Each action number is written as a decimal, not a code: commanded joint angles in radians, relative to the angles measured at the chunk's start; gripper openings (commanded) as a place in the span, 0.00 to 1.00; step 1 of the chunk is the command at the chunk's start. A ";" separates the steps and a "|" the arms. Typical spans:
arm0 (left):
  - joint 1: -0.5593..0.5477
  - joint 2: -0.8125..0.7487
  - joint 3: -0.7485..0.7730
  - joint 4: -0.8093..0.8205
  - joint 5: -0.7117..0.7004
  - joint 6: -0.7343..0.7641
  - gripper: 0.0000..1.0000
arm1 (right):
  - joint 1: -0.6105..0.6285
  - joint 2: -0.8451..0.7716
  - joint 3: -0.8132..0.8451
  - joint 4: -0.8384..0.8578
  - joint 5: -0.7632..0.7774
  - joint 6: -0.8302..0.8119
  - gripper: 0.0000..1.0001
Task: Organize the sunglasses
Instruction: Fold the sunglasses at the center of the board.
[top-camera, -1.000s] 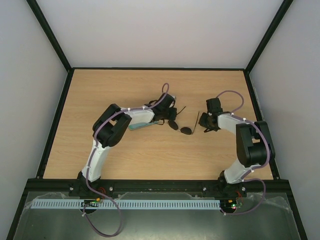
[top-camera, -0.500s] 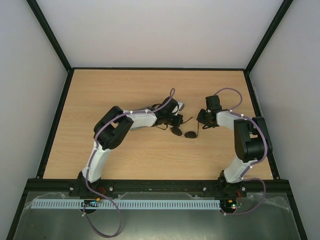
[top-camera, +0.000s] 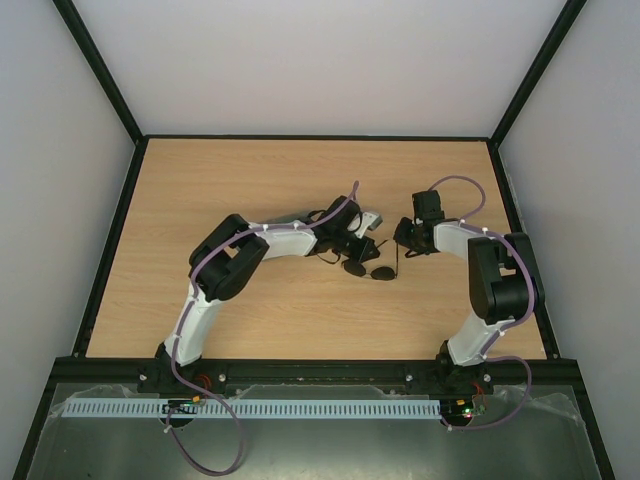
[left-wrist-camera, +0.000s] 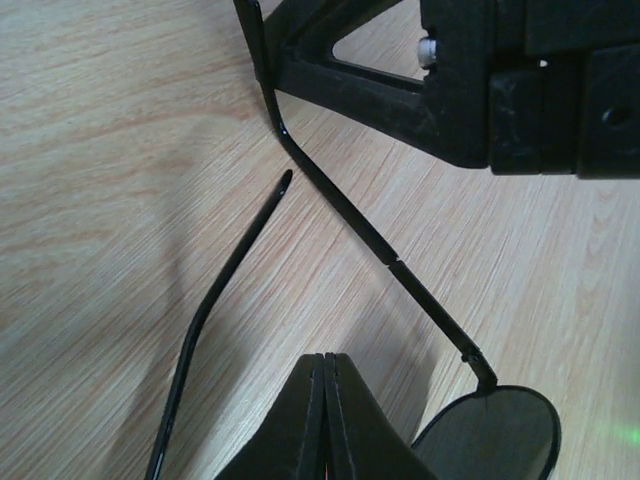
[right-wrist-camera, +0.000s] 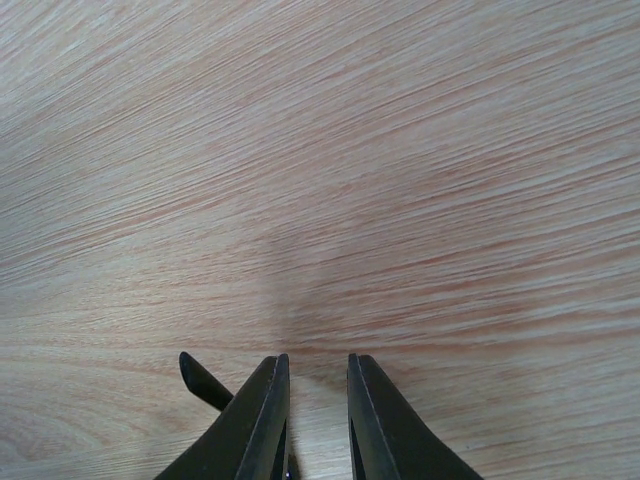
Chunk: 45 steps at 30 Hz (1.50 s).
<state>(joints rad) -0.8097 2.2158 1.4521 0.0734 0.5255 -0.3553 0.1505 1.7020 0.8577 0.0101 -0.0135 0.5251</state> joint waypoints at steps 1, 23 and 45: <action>0.009 -0.055 -0.028 0.009 -0.011 0.019 0.03 | 0.001 0.031 -0.011 -0.058 -0.020 0.013 0.18; -0.105 -0.603 -0.577 0.003 -0.426 -0.329 0.02 | 0.070 -0.026 0.113 -0.119 -0.090 -0.050 0.19; -0.100 -0.274 -0.411 0.140 -0.468 -0.393 0.02 | 0.127 -0.005 0.003 -0.099 -0.104 -0.057 0.09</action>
<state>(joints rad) -0.9360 1.9034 0.9894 0.1970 0.0734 -0.7513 0.2714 1.7630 0.9344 -0.0288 -0.1284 0.4770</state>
